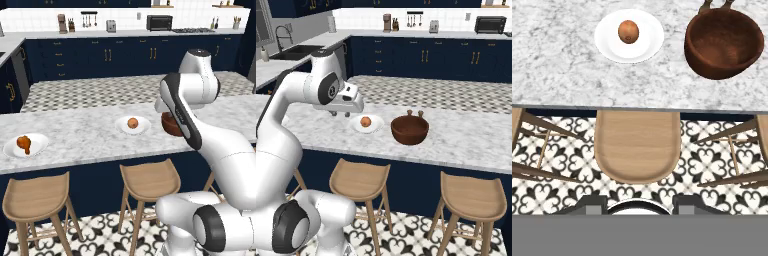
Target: Pick the chicken drumstick and onion from their plates and place them in the bowl. Then put the bowl in the fridge.
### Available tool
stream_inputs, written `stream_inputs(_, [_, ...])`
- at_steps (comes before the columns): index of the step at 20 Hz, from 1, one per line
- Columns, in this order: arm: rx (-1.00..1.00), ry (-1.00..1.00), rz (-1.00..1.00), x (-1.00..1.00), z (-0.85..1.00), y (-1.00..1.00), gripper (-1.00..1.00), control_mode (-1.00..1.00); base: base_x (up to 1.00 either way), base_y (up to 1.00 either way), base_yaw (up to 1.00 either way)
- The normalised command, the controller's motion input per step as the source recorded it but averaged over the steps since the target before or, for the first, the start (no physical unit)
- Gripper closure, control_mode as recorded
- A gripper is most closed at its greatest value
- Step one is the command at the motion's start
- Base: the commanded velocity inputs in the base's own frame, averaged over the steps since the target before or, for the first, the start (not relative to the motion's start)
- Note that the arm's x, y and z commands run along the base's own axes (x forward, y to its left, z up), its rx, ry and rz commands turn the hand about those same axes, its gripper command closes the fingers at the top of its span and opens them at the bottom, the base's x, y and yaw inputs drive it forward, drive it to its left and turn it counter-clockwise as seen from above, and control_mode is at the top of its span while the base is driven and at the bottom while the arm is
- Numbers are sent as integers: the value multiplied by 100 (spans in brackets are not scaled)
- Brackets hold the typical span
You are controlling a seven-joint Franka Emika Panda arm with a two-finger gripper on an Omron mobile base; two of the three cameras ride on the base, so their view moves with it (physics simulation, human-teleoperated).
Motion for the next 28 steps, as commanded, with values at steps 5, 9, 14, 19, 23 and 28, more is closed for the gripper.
stream_inputs(5, [0,0,0,0,0,0,-100,100,0,1,0])
stream_inputs(9, [0,0,0,0,0,0,-100,100,19,32,-9])
stream_inputs(14, [0,0,0,0,0,0,-100,100,31,55,-8])
stream_inputs(19, [0,0,0,0,0,0,-100,100,48,47,0])
stream_inputs(23, [0,0,0,0,0,0,-100,100,88,16,0])
stream_inputs(28, [0,0,0,0,0,0,-100,100,75,22,0])
